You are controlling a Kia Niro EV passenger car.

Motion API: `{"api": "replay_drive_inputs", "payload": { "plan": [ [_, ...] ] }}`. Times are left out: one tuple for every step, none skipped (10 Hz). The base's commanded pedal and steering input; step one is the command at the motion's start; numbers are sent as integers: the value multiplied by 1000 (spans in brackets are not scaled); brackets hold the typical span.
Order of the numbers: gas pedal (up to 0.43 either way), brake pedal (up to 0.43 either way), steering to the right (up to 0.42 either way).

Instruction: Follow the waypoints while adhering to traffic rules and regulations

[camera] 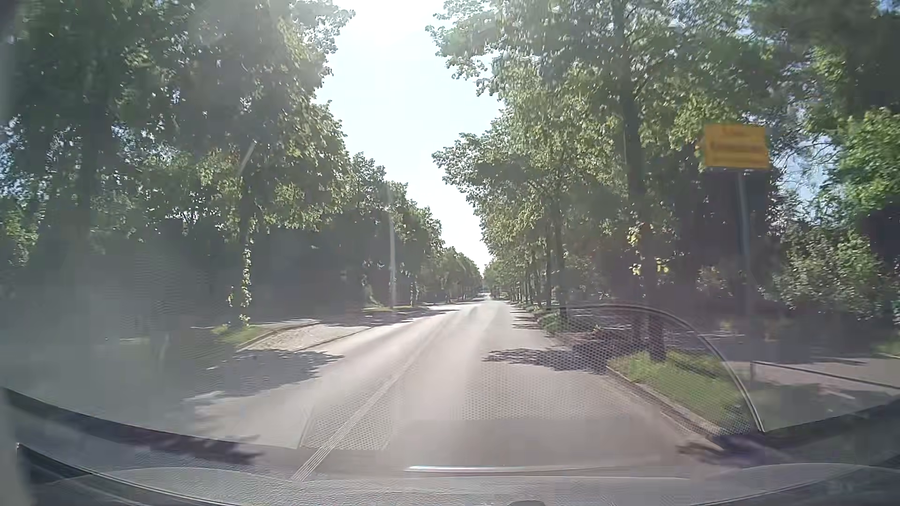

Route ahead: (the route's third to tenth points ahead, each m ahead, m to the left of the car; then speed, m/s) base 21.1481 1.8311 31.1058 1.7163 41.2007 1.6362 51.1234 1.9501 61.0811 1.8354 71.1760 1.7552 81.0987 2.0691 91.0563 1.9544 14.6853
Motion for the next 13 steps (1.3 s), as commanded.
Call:
{"api": "replay_drive_inputs", "payload": {
  "plan": [
    [370, 12, 12],
    [370, 12, 11],
    [370, 12, 11],
    [370, 12, 11],
    [370, 12, 11],
    [370, 12, 11],
    [370, 12, 11],
    [370, 12, 11],
    [358, 12, 11],
    [358, 12, 9],
    [358, 12, 8],
    [358, 12, 7],
    [358, 12, 7]
  ]
}}
